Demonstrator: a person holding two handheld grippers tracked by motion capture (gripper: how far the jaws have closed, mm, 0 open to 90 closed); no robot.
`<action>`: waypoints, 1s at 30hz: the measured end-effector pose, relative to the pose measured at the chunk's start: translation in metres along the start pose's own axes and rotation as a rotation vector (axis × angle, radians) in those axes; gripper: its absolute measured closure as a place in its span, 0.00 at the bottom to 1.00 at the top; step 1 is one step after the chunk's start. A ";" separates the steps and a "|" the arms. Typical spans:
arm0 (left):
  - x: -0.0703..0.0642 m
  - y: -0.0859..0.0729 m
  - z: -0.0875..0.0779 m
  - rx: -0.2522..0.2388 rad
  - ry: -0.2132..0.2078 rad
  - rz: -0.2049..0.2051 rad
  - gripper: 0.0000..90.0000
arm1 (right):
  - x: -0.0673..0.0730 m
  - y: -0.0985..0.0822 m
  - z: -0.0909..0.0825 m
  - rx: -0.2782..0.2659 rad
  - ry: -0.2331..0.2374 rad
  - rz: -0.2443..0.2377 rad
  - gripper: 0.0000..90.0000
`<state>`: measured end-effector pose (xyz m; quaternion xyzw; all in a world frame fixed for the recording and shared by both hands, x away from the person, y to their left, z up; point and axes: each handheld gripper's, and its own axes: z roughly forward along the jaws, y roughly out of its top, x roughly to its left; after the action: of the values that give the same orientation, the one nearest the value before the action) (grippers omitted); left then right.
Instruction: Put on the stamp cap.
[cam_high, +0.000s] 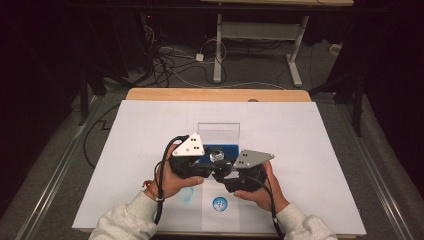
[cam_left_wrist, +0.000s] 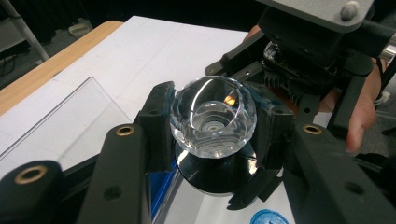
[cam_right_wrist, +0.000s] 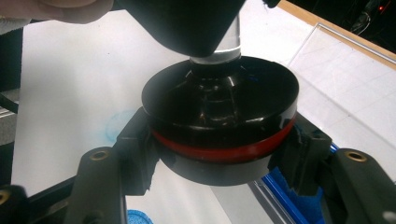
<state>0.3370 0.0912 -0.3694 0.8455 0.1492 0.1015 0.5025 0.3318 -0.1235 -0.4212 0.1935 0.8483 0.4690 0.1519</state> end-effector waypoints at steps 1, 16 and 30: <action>0.000 -0.001 0.000 0.000 -0.005 -0.004 0.61 | 0.000 0.000 0.000 0.002 -0.002 -0.006 0.44; 0.002 -0.007 0.001 -0.020 -0.035 -0.050 0.61 | 0.006 0.000 -0.002 0.021 -0.026 -0.045 0.44; 0.004 -0.010 0.002 -0.032 -0.070 -0.082 0.61 | 0.007 0.000 -0.003 0.039 -0.024 -0.054 0.44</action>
<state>0.3399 0.0955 -0.3792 0.8335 0.1645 0.0534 0.5247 0.3241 -0.1220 -0.4200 0.1791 0.8603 0.4459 0.1706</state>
